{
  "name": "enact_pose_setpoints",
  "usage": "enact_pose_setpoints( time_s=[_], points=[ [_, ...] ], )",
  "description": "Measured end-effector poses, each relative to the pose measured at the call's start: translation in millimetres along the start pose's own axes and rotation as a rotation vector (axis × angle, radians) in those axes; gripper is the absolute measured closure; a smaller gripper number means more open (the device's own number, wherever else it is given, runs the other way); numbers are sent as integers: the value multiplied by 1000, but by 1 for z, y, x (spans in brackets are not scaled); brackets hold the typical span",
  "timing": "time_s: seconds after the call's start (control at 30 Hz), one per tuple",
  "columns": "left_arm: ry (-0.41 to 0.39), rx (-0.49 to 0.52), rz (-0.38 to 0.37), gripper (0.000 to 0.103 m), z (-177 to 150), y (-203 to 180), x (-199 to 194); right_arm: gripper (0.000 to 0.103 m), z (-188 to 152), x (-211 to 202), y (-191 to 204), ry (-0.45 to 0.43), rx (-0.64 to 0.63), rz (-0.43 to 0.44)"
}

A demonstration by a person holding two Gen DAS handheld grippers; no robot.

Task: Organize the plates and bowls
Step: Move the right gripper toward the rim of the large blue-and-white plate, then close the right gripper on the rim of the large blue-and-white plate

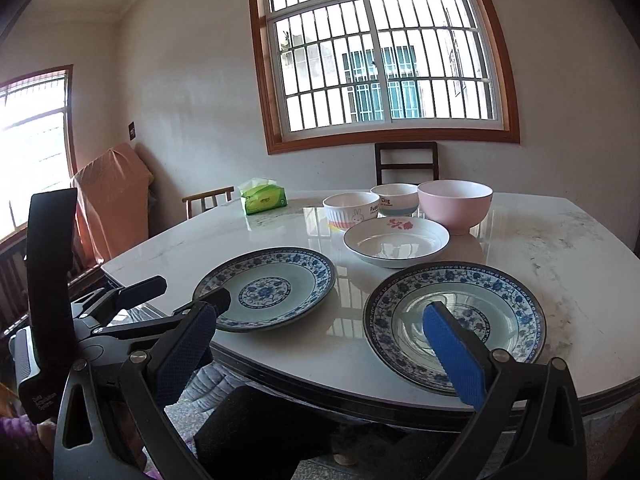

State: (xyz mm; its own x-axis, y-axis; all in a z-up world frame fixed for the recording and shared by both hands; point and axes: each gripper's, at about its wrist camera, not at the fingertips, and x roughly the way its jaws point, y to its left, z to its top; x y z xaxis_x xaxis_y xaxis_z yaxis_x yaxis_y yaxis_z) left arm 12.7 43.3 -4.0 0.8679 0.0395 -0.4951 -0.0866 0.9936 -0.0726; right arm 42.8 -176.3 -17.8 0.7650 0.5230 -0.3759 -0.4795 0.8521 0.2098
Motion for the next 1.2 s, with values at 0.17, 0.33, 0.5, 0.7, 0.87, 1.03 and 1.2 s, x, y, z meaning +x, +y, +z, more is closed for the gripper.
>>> enact_pose_setpoints(
  time_s=[0.17, 0.33, 0.5, 0.7, 0.87, 1.03, 1.2],
  points=[
    [58, -27, 58, 18, 12, 19, 11, 0, 22, 29, -15, 118, 122, 167],
    [111, -97, 89, 19, 26, 51, 24, 6, 40, 66, -32, 231, 230, 275],
    [190, -132, 114, 19, 34, 71, 47, 11, 61, 104, -38, 318, 243, 342],
    [259, -178, 91, 19, 35, 85, 71, 20, 66, 149, -43, 433, 222, 330],
    [284, -179, 100, 19, 34, 88, 82, 30, 63, 173, -45, 483, 218, 321],
    [312, -191, 100, 19, 33, 92, 92, 30, 61, 194, -48, 531, 236, 307],
    [322, -200, 100, 19, 33, 95, 99, 32, 58, 208, -50, 569, 256, 306]
  ],
)
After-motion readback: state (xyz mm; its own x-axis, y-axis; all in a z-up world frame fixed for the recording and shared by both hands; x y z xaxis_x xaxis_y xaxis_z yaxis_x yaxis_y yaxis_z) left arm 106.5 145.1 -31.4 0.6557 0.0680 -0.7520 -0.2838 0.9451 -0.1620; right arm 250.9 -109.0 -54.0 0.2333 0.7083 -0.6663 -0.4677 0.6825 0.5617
